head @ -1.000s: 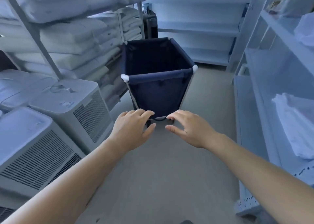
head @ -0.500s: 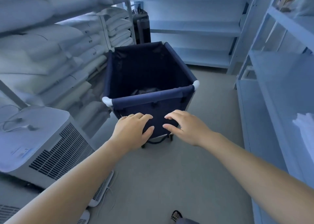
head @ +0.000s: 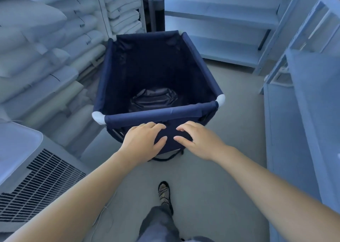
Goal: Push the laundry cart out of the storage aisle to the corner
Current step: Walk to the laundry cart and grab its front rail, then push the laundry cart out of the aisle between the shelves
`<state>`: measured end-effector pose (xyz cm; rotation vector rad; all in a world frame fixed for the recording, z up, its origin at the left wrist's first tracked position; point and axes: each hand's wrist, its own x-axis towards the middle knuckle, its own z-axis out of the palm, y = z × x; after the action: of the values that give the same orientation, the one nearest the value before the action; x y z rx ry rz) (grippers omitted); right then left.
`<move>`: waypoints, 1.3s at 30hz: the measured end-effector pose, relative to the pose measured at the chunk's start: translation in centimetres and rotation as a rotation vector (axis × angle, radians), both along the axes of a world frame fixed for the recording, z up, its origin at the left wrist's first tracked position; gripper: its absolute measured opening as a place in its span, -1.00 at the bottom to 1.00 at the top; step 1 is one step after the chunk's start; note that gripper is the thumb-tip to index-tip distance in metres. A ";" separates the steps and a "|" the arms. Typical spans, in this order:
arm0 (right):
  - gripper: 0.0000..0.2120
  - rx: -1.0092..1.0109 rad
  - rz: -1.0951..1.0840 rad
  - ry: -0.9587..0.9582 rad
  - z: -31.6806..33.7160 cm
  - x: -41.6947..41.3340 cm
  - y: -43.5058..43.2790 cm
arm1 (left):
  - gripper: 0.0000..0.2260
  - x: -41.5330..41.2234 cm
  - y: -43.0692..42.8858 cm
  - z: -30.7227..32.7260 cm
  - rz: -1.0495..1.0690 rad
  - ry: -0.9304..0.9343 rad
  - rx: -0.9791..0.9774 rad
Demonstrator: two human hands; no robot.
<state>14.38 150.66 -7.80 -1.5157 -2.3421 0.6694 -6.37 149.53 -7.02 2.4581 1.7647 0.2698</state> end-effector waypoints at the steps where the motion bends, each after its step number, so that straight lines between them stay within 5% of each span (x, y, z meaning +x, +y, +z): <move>1: -0.56 -0.005 -0.001 0.000 -0.2 -0.2 1.4 | -0.63 0.0 1.5 -0.4 -0.006 0.005 -0.009; 11: -0.65 -0.072 -0.038 -0.086 -3.4 -1.4 15.1 | -0.64 -1.1 16.2 -4.4 -0.002 0.079 -0.151; 16: -0.53 -0.111 -0.023 -0.133 -6.1 -2.1 19.8 | -0.56 -1.5 20.8 -6.9 -0.022 0.123 -0.264; 29: -0.54 -0.231 0.095 -0.395 -11.1 -1.8 24.1 | -0.61 -0.9 24.3 -11.6 -0.019 0.217 -0.562; 39: -0.60 -0.222 0.144 -0.317 -11.7 -0.1 24.5 | -0.66 0.0 23.7 -11.4 0.084 0.128 -0.652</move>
<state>14.32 175.18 -19.51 -1.6620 -2.7109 0.7982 -6.34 173.19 -18.42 1.9658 1.6534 -0.4056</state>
